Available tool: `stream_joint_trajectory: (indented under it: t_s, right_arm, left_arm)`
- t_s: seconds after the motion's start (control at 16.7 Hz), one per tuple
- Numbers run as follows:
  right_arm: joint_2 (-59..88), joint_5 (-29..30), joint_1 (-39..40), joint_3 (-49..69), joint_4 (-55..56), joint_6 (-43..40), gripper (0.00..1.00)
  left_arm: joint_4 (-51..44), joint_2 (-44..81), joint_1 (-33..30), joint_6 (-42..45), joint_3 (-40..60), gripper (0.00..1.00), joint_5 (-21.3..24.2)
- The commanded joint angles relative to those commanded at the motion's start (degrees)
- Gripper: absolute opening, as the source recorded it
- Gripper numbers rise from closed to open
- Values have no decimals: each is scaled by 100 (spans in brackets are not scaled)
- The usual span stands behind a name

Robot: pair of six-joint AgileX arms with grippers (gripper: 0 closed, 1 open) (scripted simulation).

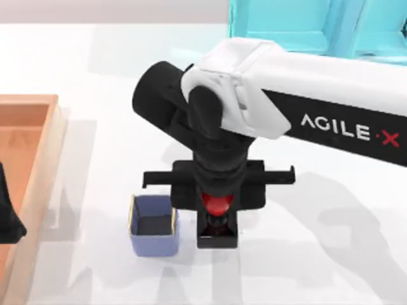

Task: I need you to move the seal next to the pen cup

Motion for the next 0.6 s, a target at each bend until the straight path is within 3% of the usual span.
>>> stream_joint_trajectory:
  t_s: [0.24,0.6]
  right_arm:
    - [-3,3,0,-8,16,-1,0]
    - [-3,3,0,-8,16,-1,45]
  left_arm:
    - [0,0,0,0,0,100,0]
    - [0,0,0,0,0,100,0]
